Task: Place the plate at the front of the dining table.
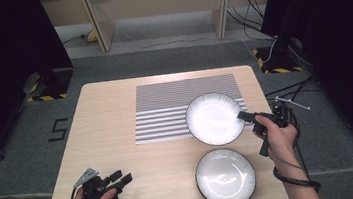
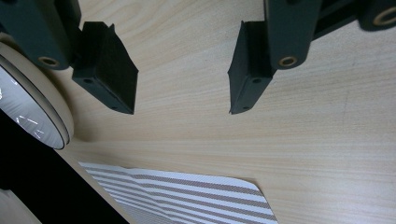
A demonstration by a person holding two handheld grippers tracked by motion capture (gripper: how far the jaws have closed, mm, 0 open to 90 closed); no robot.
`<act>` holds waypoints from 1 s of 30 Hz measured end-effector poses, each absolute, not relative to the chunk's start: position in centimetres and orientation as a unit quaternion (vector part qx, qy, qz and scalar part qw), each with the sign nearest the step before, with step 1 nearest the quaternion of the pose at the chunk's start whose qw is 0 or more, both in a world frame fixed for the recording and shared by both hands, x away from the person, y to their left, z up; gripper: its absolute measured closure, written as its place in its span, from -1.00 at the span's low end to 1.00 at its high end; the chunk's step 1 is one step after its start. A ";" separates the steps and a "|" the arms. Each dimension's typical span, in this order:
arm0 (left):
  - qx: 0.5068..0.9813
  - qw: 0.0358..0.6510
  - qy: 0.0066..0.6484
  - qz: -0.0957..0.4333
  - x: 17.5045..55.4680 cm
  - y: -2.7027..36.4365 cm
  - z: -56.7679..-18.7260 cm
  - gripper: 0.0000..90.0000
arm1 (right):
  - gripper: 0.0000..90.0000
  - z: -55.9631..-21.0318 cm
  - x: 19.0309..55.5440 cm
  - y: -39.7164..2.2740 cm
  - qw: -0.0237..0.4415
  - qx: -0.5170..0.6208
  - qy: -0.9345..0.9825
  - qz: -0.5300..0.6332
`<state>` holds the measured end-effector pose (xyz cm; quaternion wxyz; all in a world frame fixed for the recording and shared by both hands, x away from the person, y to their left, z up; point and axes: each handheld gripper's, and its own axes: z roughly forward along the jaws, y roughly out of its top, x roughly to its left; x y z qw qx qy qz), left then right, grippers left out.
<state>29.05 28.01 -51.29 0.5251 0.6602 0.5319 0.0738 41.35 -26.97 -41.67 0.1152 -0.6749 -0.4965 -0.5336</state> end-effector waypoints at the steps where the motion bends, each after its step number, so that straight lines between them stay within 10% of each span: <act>1: 0.660 0.525 0.532 0.074 29.0 28.0 -51.3 -0.07 | 0.80 -41.7 41.4 -27.0 0.117 -0.676 -0.497 -0.532; 30: 0.661 0.524 0.532 0.072 29.1 28.0 -51.5 -0.07 | 0.80 -41.1 43.7 -26.2 0.111 -0.680 -0.490 -0.535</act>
